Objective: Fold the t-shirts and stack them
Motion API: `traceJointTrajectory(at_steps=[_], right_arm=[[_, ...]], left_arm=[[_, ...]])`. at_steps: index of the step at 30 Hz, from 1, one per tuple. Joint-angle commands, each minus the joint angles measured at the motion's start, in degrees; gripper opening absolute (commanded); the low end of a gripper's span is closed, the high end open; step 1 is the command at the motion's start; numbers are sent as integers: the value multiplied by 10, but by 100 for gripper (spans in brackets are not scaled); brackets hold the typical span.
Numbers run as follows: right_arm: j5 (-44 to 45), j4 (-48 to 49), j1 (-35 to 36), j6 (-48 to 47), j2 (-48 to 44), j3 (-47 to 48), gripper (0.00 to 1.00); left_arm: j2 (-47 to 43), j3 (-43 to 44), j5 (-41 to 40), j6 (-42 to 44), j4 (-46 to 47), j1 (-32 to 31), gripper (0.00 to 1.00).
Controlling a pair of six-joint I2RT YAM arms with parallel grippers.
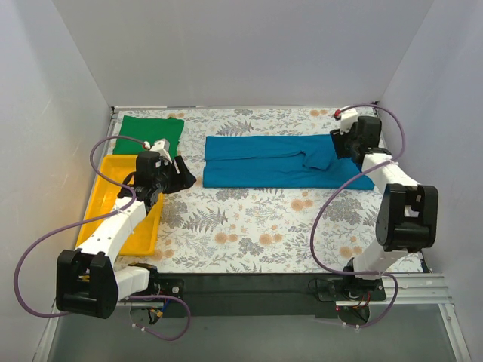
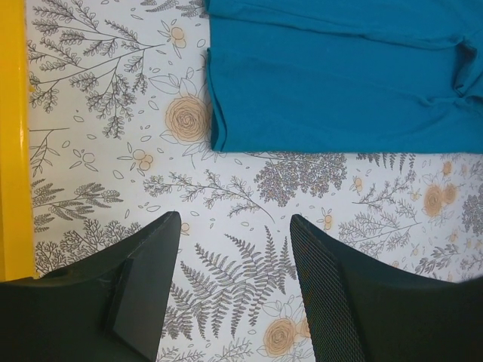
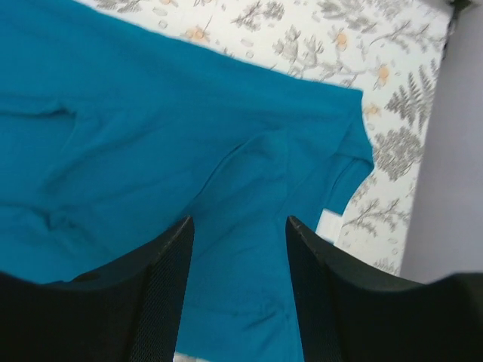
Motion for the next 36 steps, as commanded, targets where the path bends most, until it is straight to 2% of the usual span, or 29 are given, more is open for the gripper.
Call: traceJointTrajectory(at_steps=[1,5,8,13,23,27,32,36], right_arm=[[-174,-80,-30,35,-41,-34,58],[-195,-82,-30,124,-11,-32,56],[-172,-83,-30,178,33,7,56],[-124,-84,-30,195,66,30,54],[-144,-84,-30,210,110,49,52],[-153,-85,-30,216,122,59,45],[-167,-84,-30,218,124,70,27],[-189,-84,-30,224,123,84,19]], left_arm=[[-10,-3,1,9,4,3,59],[-10,-3,9,9,5,3,58],[-12,-5,8,9,5,3,58],[-13,-5,11,9,6,3,58],[-3,-3,15,10,5,3,58],[0,-3,15,11,5,3,58],[4,-3,13,10,6,3,58],[10,-3,13,10,5,3,58]])
